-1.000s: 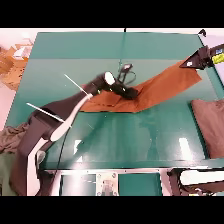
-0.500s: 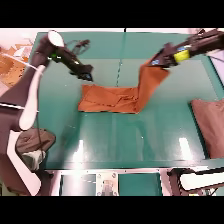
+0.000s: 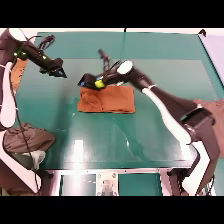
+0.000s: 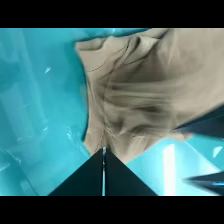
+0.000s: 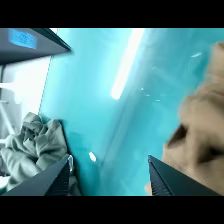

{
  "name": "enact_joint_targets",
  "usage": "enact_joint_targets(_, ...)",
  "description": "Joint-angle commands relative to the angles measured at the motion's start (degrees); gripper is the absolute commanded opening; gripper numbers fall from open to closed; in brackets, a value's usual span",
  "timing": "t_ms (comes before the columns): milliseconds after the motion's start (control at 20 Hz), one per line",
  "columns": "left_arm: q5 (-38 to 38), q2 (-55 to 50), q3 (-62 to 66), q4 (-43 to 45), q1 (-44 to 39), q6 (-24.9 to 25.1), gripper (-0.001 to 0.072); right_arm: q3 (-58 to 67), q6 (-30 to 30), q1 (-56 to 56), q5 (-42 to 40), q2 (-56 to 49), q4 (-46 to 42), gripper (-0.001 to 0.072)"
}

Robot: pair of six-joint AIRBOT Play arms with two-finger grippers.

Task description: Fold the shirts.

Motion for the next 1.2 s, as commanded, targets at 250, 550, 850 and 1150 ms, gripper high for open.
enact_joint_targets(250,1.6,0.1,-0.4,1.9,4.2,-0.1,0.0026,-0.4,2.3,-22.0,24.4,2.8,-13.9,0.0410)
enact_joint_targets(550,2.1,0.1,-0.4,6.0,4.2,-1.2,0.0026,-12.6,1.7,-34.3,30.9,5.0,-16.9,0.0473)
enact_joint_targets(850,2.2,0.1,-0.4,6.2,4.2,-1.6,0.0026,-21.7,0.5,-28.8,24.0,5.0,-15.6,0.0540)
enact_joint_targets(1150,2.1,0.1,-0.4,6.1,4.2,-1.6,0.0027,-21.4,-2.7,-21.6,8.3,5.0,-4.9,0.0153)
